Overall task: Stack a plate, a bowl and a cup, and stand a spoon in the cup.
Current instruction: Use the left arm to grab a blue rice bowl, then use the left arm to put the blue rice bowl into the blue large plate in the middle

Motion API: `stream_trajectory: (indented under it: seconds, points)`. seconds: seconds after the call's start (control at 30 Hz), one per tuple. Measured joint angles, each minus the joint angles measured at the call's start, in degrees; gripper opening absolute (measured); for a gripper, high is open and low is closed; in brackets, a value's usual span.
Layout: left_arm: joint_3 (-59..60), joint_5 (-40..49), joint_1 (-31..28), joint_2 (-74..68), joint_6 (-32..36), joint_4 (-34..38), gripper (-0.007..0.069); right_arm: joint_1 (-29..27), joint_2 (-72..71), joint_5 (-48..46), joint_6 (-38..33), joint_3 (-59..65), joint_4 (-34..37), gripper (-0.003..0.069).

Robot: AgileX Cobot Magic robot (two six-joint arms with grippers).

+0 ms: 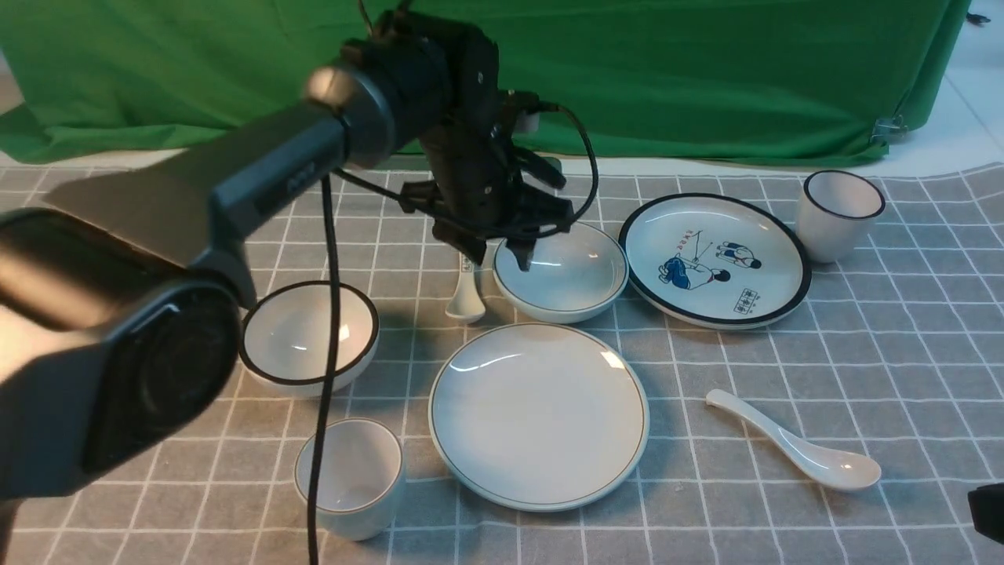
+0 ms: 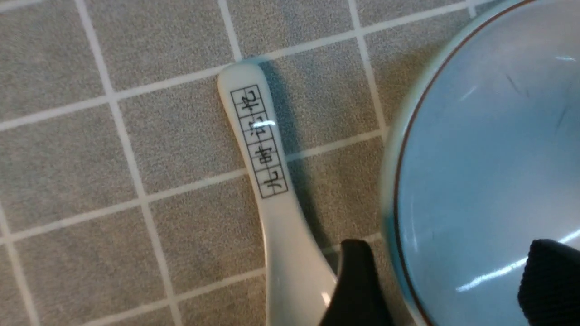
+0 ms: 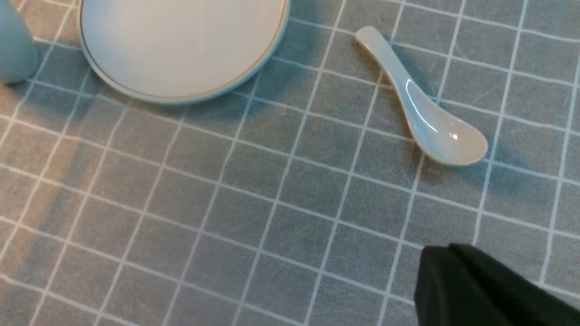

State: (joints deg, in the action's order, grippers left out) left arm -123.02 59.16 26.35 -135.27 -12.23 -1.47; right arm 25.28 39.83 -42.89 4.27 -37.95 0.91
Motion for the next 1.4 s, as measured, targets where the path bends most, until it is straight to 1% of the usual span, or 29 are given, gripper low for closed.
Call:
stream_trajectory:
  seconds: [0.07,0.13,0.2,0.3,0.4,0.47,0.5,0.53,0.57,0.73,0.83,0.87,0.9,1.0,1.07,1.13,1.17,1.2,1.3,1.4]
  points:
    - [0.0,-1.1,0.0,-0.7,-0.9,0.0,0.0501,0.0,0.0,0.1,-0.4,0.0,0.0,0.002]
    - [0.0,-2.2,0.0,-1.6,-1.5,0.0,0.0513,0.0,0.0,0.1,-0.5,0.0,0.0,0.002]
    - [0.0,-2.7,0.0,-2.2,-1.6,0.0,0.0508,0.0,0.0,0.1,-0.6,0.0,0.0,0.0021]
    - [0.0,-3.0,0.0,-2.9,-1.6,0.0,0.0464,0.0,0.0,0.1,-0.8,0.0,0.0,0.0024]
    - [0.0,-3.3,0.0,-3.5,-1.9,0.0,0.0307,0.0,0.0,0.1,-1.0,0.0,0.0,0.0025]
    - [-0.8,-4.2,-0.1,-3.2,-2.3,0.2,0.0123,0.0,0.0,0.1,-1.1,0.0,0.0,0.0025]
    - [-1.2,-4.2,-0.1,-2.8,-2.3,0.2,0.0087,0.0,0.0,0.1,-1.1,0.0,0.0,0.0025]
    - [-1.4,-4.0,-0.1,-2.7,-2.3,0.1,0.008,0.0,0.0,0.1,-1.1,0.0,0.0,0.0025]
    - [-2.6,-2.9,-0.1,-1.9,-2.3,-0.4,0.0042,0.0,0.0,0.1,-1.1,0.0,0.0,0.0027]
    - [-6.1,4.2,0.0,2.2,-0.4,-0.8,0.0036,0.0,0.0,0.1,-1.3,0.0,0.0,0.0032]
    - [-5.9,9.3,0.0,7.3,2.5,1.0,0.0036,0.0,0.0,0.5,-1.9,0.0,0.0,0.0034]
    - [-4.0,9.6,0.0,10.1,4.1,3.2,0.0036,0.0,0.0,0.7,-2.1,0.0,0.0,0.0034]
    - [-3.7,9.6,0.0,10.5,4.4,3.2,0.0036,0.0,0.0,0.7,-2.1,0.0,0.0,0.0034]
    - [4.5,9.5,0.4,14.3,6.4,7.4,0.0036,0.0,0.0,0.8,-2.2,0.0,-0.3,0.0035]
    - [11.7,7.7,1.0,15.4,7.0,8.0,0.0036,0.0,0.0,0.8,-2.3,0.0,-0.4,0.0035]
    - [19.3,3.8,1.6,15.7,7.3,9.4,0.0036,0.0,0.0,0.8,-2.3,0.0,-0.9,0.0035]
    - [20.0,3.8,1.6,15.7,7.3,9.6,0.0036,0.0,0.0,0.8,-2.3,0.0,-0.9,0.0035]
    - [23.6,1.3,1.7,15.7,7.4,10.5,0.0036,0.0,0.0,0.7,-2.3,0.0,-0.9,0.0035]
    - [28.6,-3.6,1.7,15.9,7.4,11.4,0.0036,0.0,0.0,0.7,-2.3,0.0,-1.3,0.0037]
    - [31.0,-6.6,1.7,16.2,7.0,11.3,0.0036,0.0,0.0,0.7,-2.4,0.0,-1.3,0.0042]
